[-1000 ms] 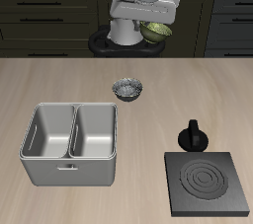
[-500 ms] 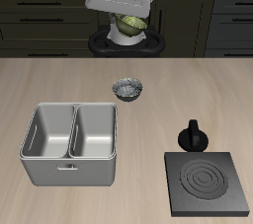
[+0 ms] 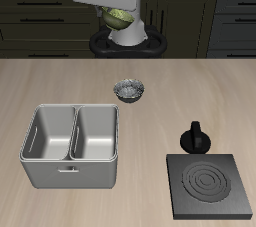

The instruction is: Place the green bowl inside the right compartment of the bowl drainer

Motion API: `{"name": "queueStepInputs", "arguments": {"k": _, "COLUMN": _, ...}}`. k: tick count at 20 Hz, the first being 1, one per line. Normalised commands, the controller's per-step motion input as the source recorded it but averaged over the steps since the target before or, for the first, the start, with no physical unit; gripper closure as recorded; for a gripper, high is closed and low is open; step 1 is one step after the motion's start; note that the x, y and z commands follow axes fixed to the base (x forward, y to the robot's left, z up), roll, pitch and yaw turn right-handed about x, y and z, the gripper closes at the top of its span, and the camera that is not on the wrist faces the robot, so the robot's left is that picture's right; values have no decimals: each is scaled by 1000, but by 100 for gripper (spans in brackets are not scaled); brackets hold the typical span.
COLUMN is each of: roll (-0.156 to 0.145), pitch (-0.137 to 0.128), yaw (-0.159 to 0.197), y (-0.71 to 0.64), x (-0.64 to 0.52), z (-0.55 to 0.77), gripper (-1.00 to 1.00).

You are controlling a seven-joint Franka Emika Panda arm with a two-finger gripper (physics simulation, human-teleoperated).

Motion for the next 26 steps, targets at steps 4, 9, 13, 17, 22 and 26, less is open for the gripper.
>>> {"name": "queueStepInputs", "arguments": {"k": 4, "roll": 16, "pitch": -30, "yaw": -4, "y": -162, "x": -75, "z": 176, "gripper": 100}}
{"name": "queueStepInputs", "arguments": {"k": 9, "roll": -25, "pitch": -17, "yaw": 11, "y": -203, "x": -73, "z": 74, "gripper": 100}}
{"name": "queueStepInputs", "arguments": {"k": 13, "roll": 5, "pitch": -9, "yaw": -1, "y": 45, "x": 68, "z": 24, "gripper": 100}}
{"name": "queueStepInputs", "arguments": {"k": 17, "roll": 6, "pitch": -2, "yaw": 1, "y": 72, "x": 146, "z": 17, "gripper": 100}}
{"name": "queueStepInputs", "arguments": {"k": 22, "roll": -3, "pitch": 11, "yaw": -33, "y": -34, "x": 299, "z": 61, "gripper": 100}}
{"name": "queueStepInputs", "arguments": {"k": 26, "roll": -22, "pitch": -23, "yaw": 2, "y": -62, "x": 272, "z": 230, "gripper": 100}}
